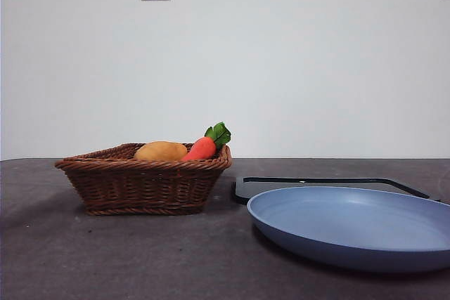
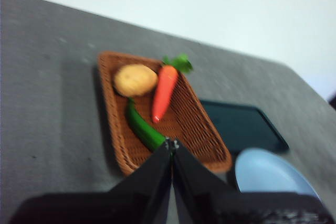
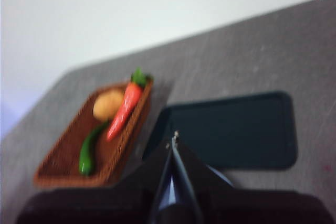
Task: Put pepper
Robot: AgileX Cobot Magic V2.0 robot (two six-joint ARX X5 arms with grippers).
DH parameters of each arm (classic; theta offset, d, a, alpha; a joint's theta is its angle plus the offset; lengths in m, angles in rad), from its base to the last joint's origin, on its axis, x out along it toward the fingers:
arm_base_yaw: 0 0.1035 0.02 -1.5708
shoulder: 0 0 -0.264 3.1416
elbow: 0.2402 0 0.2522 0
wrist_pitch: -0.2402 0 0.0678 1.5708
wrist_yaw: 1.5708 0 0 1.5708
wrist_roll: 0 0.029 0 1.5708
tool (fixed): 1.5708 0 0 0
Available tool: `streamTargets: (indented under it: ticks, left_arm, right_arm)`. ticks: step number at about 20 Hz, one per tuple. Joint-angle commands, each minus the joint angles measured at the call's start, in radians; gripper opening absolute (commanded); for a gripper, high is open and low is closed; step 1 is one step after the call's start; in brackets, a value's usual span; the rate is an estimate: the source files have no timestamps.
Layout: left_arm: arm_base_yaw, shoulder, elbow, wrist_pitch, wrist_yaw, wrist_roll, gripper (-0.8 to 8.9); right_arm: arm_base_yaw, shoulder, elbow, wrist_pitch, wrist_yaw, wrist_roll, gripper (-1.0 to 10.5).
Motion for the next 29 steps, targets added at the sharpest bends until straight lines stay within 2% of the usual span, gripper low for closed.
streamTargets:
  ticks: [1, 4, 10, 16, 17, 19, 20, 22, 29]
  left_arm:
    - [0.002, 0.066, 0.071, -0.051, 0.064, 0.114, 0.06]
    - [0.002, 0.137, 0.142, -0.132, 0.137, 0.172, 0.06]
    - [0.002, 0.246, 0.254, -0.320, 0.200, 0.303, 0.06]
    - [0.002, 0.267, 0.280, -0.340, 0.215, 0.323, 0.29]
    - [0.002, 0.267, 0.281, -0.340, 0.215, 0.323, 0.94]
    - [0.002, 0.267, 0.280, -0.340, 0.215, 0.323, 2.93]
    - [0.002, 0.267, 0.280, -0.341, 0.215, 0.322, 3.39]
    - [0.002, 0.267, 0.280, -0.341, 0.215, 0.317, 3.40]
    - [0.002, 0.267, 0.280, -0.341, 0.216, 0.300, 3.39]
  right_arm:
    - [0.003, 0.077, 0.120, -0.145, -0.033, -0.151, 0.1]
    - [0.003, 0.158, 0.243, -0.320, -0.032, -0.267, 0.1]
    - [0.003, 0.272, 0.418, -0.579, -0.031, -0.401, 0.1]
    - [0.003, 0.290, 0.435, -0.603, -0.031, -0.403, 0.2]
    - [0.003, 0.290, 0.435, -0.603, -0.031, -0.403, 0.4]
    - [0.003, 0.290, 0.435, -0.603, -0.031, -0.398, 1.7]
    - [0.003, 0.290, 0.435, -0.603, -0.031, -0.383, 2.3]
    - [0.003, 0.296, 0.435, -0.603, -0.030, -0.367, 3.0]
    - [0.003, 0.423, 0.435, -0.610, -0.031, -0.357, 3.0]
